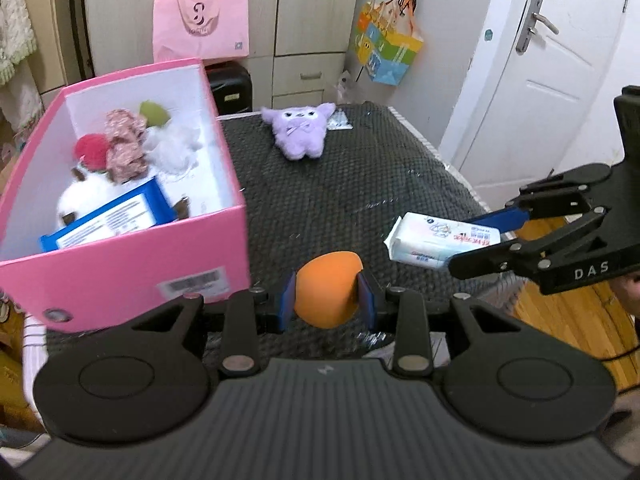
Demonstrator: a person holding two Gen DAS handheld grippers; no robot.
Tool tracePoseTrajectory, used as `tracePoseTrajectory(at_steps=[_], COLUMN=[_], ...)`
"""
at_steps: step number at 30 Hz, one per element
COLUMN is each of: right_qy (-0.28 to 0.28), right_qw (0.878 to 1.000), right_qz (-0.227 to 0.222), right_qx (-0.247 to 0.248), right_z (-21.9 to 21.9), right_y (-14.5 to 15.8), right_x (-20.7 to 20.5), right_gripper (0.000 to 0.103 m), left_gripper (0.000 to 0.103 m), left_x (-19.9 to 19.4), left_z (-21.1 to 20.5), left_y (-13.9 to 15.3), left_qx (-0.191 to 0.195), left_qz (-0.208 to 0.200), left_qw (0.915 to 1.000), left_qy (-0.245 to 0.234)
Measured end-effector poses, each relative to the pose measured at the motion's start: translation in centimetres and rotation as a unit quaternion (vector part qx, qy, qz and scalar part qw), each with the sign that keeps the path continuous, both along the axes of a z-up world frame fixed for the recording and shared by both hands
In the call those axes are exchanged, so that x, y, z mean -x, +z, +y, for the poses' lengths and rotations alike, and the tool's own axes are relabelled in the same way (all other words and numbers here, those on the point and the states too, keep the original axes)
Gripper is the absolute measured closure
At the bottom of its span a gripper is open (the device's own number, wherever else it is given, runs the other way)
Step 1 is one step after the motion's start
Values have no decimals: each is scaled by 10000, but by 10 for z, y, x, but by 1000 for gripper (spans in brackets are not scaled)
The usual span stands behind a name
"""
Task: Organize soft objects
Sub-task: 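Lift and carry the orange sponge and white packet over the pink box, then open both tools to drop the sponge and packet into the box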
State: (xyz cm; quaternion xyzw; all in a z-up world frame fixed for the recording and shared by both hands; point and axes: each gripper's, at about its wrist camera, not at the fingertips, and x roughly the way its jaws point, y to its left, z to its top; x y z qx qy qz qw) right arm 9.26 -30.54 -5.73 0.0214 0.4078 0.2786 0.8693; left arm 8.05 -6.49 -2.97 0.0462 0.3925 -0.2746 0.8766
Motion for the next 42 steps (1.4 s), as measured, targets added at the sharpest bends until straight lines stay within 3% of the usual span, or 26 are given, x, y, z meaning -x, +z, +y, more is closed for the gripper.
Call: tracePoseTrajectory(at_steps=[9,17,23,28,35,42], right_qy=[623,1016,1138,1019,762,732], right_qw=[9977,9937,9926,9922,9881,9856], right_qz=[232,236,-100,-576,-1329,-1321], right_qx=[-123,-409,-405,-425,135,755], right_z=[39,69,87,100,131,165], right_y=[20,36,52,66,70,59], right_x=[1,-8,-20,-40,-81,-140], right_gripper=[57,57,57,57,57,57], left_gripper=[71,71,71,71,71,70], left_x=[7,17,8,-18,-79,-147], left_z=[46,82,101,112,123,124], left_y=[20,42,62,72,75,57], left_qx=[-125,-96,123,337,665,992], left_qz=[485,321,-76,-313,-500,-241], left_qw=[9987,9994,9999,9988,9957,9928], left_qy=[-69,-26,54,148,400,631])
